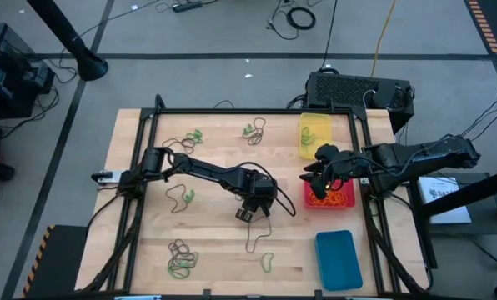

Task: Sort rubber bands into baskets
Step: Put the green rubber band into the yellow bin

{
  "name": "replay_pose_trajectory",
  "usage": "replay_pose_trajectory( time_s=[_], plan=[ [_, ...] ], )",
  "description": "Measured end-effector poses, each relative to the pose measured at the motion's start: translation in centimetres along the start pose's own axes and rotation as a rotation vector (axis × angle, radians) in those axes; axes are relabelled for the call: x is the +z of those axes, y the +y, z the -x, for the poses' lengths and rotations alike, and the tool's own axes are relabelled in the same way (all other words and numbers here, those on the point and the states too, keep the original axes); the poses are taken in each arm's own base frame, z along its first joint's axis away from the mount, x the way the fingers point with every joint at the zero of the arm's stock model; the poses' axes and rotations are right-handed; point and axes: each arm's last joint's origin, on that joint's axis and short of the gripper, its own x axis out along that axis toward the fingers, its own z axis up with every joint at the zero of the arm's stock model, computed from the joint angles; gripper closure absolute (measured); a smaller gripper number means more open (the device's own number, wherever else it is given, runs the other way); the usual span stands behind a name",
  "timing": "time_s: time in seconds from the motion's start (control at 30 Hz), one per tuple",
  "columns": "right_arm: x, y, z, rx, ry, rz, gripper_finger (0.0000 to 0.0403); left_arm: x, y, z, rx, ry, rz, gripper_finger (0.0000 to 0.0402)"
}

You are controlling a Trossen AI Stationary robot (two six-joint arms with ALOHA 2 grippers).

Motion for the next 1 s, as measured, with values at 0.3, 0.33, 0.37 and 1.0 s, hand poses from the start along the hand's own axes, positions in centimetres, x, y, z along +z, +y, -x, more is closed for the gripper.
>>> replay_pose_trajectory(
  time_s=[0.3,0.33,0.37,1.0],
  plan=[
    [0.0,0.0,0.0,0.0,0.0,0.004,0.0234,-0.1,-0.1,0.0,-0.001,0.004,0.015,0.0318],
    [0.0,0.0,0.0,0.0,0.0,0.004,0.0234,-0.1,-0.1,0.0,-0.002,0.004,0.025,0.0333],
    [0.0,0.0,0.0,0.0,0.0,0.004,0.0234,-0.1,-0.1,0.0,-0.002,0.005,0.028,0.0349],
    [0.1,0.1,0.0,0.007,-0.009,-0.002,0.0234,4.9,3.4,11.7,0.069,-0.149,0.106,0.0399]
  ],
)
